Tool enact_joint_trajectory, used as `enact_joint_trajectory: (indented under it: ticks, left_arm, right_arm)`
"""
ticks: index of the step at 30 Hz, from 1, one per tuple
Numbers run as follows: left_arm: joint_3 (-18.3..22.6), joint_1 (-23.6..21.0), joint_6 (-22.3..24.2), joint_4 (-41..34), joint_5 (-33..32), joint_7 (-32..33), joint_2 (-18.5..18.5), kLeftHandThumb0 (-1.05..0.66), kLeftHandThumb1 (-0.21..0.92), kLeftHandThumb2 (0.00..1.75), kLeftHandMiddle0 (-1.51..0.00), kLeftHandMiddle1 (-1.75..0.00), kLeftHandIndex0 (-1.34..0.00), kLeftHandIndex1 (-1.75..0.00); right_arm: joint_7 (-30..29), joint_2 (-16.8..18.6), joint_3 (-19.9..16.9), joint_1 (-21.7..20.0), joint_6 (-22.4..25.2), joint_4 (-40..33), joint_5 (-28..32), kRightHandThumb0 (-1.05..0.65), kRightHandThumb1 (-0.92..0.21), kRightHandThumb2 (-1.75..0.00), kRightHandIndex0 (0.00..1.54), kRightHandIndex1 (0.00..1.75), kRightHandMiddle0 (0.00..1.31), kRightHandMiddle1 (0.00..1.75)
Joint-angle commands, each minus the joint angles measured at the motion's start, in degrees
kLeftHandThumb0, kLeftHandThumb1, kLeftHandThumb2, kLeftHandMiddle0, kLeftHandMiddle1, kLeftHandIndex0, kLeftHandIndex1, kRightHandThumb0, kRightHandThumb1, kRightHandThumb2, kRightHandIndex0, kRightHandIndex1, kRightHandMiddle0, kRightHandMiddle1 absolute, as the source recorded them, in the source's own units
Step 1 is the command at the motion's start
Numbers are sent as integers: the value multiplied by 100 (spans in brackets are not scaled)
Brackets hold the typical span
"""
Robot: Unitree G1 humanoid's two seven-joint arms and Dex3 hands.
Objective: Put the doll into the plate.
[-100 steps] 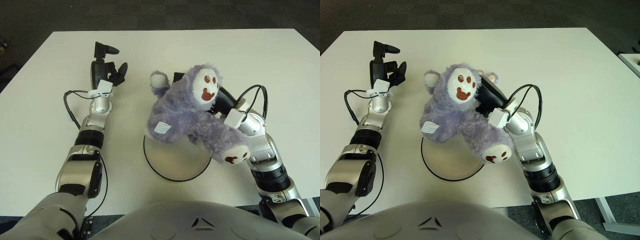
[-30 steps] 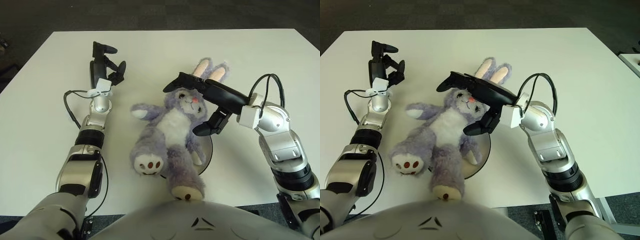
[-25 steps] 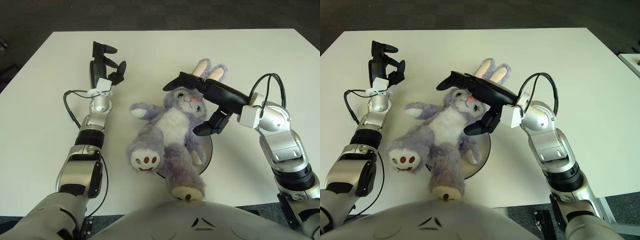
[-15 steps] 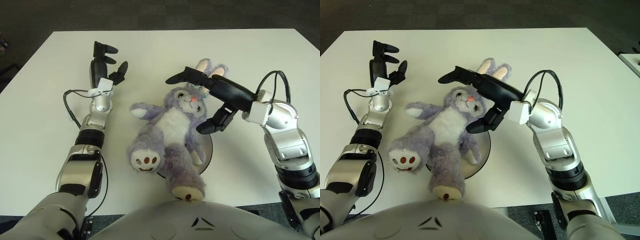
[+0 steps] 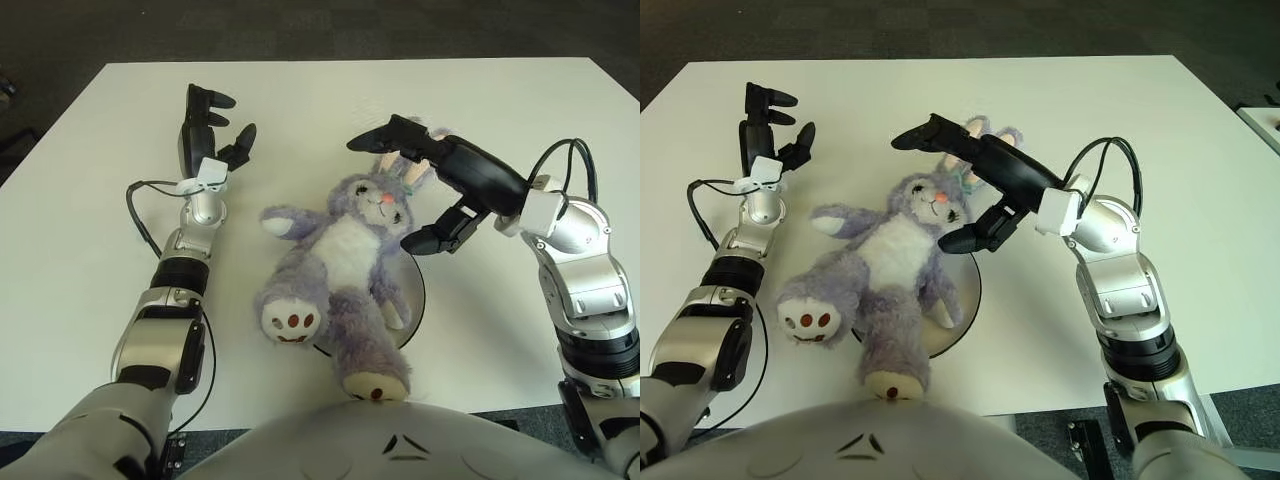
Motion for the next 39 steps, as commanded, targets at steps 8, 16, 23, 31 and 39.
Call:
enact_joint_trajectory:
  ticks: [8,16,23,31,39]
  left_arm:
    - [36,7,-307,-32,-322,-275,-17,0,65,93,-28,-174,-26,-174]
    - [59,244,-290,-521,-527,-456,-137,0,61,97,-30,-175,-28,-175]
    - [95,476,-161,-1009,-708,-706,-249,0,60,99,-30,-175,-28,-175]
    - [132,823,239,-1765,-1019,-1060,-451,0,58,101,-32,-175,-30,-175]
    - [203,1032,497,-2160,-1182,-1272,-540,-1,47,115,-39,-175,-37,-175]
  right_arm:
    - [-1126,116,-70,-140,-519,564,-1192,-54,-28,-100,3,48,0,109]
    - [-2210,581,-62,-233,-1143,1258,-1743,-55,-27,-104,12,72,6,124]
    - [-2787,950,-113,-206,-1339,1614,-1812,-61,-35,-99,19,106,20,128]
    - [-3034,1084,-182,-575,-1367,2229,-1757,-57,-36,-99,26,122,39,132]
    - [-3072,1142,-383,-636,-1581,2643,-1402,-42,-58,-74,23,126,63,141]
